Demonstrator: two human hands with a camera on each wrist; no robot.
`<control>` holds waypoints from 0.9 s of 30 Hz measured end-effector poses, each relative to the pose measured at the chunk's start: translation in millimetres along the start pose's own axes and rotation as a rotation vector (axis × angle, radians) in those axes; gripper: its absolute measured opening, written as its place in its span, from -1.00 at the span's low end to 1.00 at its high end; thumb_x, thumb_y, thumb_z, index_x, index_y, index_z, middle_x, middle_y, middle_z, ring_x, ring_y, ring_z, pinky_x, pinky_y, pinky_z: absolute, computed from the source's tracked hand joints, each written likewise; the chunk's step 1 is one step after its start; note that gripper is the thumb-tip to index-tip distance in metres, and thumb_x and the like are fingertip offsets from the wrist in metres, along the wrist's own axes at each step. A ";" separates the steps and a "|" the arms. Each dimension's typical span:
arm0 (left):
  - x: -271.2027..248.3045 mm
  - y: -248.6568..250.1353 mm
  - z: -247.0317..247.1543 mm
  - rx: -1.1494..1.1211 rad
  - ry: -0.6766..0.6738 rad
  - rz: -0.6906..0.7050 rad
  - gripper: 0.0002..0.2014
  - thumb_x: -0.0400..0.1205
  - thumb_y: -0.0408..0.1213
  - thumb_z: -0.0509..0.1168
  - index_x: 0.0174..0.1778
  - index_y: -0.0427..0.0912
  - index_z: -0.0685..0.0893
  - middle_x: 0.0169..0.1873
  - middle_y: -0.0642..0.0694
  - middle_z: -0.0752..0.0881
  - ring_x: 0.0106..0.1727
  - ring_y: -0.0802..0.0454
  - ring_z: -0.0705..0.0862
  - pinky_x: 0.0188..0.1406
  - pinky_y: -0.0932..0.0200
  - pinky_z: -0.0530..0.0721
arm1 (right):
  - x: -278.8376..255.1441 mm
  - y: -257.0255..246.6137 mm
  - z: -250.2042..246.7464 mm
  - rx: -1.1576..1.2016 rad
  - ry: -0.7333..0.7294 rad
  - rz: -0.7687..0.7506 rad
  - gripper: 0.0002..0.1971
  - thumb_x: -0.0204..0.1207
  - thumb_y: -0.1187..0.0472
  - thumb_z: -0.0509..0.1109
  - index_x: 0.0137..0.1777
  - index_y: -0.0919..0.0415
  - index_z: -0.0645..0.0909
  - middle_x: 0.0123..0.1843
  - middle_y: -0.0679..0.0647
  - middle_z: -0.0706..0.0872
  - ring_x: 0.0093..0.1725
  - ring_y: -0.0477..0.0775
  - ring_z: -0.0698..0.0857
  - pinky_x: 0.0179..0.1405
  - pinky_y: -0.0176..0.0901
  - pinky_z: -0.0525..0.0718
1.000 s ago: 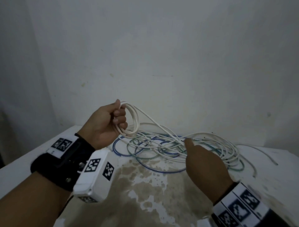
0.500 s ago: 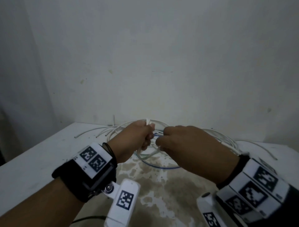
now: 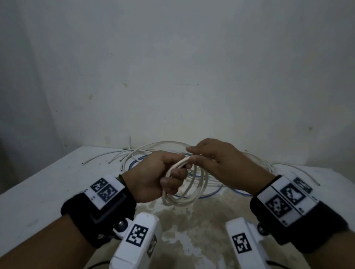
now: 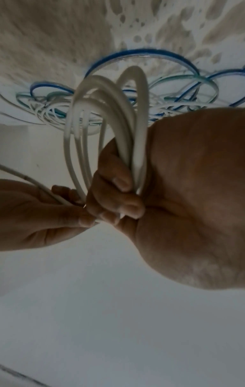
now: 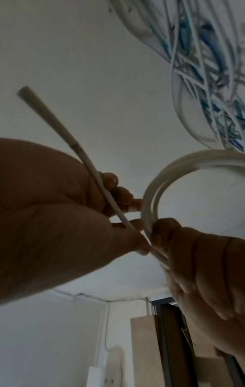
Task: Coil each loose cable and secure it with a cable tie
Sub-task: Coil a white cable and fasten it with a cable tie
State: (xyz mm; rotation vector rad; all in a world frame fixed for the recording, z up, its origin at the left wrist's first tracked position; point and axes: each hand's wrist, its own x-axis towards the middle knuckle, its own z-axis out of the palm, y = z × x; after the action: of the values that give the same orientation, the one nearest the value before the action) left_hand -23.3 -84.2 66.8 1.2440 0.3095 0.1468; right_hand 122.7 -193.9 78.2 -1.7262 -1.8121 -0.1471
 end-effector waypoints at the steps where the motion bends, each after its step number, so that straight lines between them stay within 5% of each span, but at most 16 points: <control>1: -0.2 0.5 0.5 0.012 -0.003 0.003 -0.79 0.60 -0.16 0.12 -0.27 -0.17 0.54 -0.61 0.04 0.32 -0.74 0.20 0.19 -0.61 0.25 0.05 | -1.9 -1.4 2.4 0.028 -0.003 -0.004 -0.74 0.63 0.13 0.31 0.25 0.14 0.70 -0.03 0.08 0.73 0.02 -0.04 0.63 0.03 -0.23 0.51; 5: -0.5 3.2 -0.3 0.012 0.018 -0.008 -0.69 0.66 -0.19 0.05 -0.33 -0.20 0.56 -0.63 0.01 0.33 -0.77 0.18 0.18 -0.72 0.31 0.16 | -5.6 -9.2 3.7 0.135 -0.001 0.003 -0.75 0.66 0.16 0.26 0.21 0.13 0.72 -0.04 0.09 0.78 -0.04 -0.10 0.62 -0.04 -0.36 0.48; 8: -2.0 5.1 -0.5 0.006 -0.001 -0.007 -0.63 0.67 -0.17 0.02 -0.34 -0.23 0.58 -0.67 -0.01 0.36 -0.79 0.18 0.19 -0.76 0.34 0.22 | -3.6 -10.1 4.3 0.123 -0.010 -0.024 -0.69 0.65 0.02 0.19 -0.06 0.09 0.75 -0.37 0.08 0.70 -0.36 0.00 0.58 -0.30 -0.15 0.48; 12: -0.2 2.4 9.4 0.093 0.101 0.074 -0.60 0.70 -0.04 0.04 -0.30 -0.24 0.54 -0.67 0.02 0.27 -0.74 0.18 0.17 -0.74 0.33 0.19 | -1.3 -6.9 2.5 0.112 -0.027 0.077 -0.68 0.67 0.00 0.20 -0.29 -0.01 0.62 -0.45 0.01 0.63 -0.38 -0.09 0.58 -0.38 -0.32 0.43; 17: 4.0 -3.7 18.6 0.119 0.226 0.232 -0.59 0.69 0.01 0.12 -0.36 -0.19 0.56 -0.61 0.04 0.18 -0.65 0.18 0.10 -0.68 0.33 0.06 | -8.4 -1.4 6.9 0.322 0.122 0.157 -0.67 0.68 0.04 0.18 -0.16 0.15 0.72 -0.52 -0.16 0.60 -0.50 -0.18 0.54 -0.45 -0.42 0.43; 22: 5.5 -4.2 12.4 -0.086 0.177 0.278 -0.60 0.70 -0.01 0.09 -0.35 -0.19 0.52 -0.68 0.08 0.18 -0.72 0.21 0.11 -0.71 0.32 0.05 | -21.6 -1.7 19.9 0.850 0.256 0.265 -0.68 0.69 0.10 0.15 -0.05 -0.06 0.77 -0.33 0.11 0.67 -0.43 0.05 0.59 -0.42 -0.14 0.54; 27: 7.3 -10.8 17.1 -0.211 0.120 0.311 -0.65 0.62 -0.03 0.14 -0.33 -0.22 0.54 -0.71 0.06 0.22 -0.77 0.19 0.17 -0.73 0.31 0.14 | -24.2 -8.8 32.9 1.183 0.395 0.314 -0.68 0.69 0.14 0.16 -0.07 0.25 0.72 -0.34 0.17 0.50 -0.58 -0.01 0.33 -0.59 -0.18 0.40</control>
State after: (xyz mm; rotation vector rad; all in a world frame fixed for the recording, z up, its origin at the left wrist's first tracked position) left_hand -11.8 -101.2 60.4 1.0687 0.1956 0.5106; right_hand 101.6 -200.0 42.7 -0.9671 -0.9349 0.5684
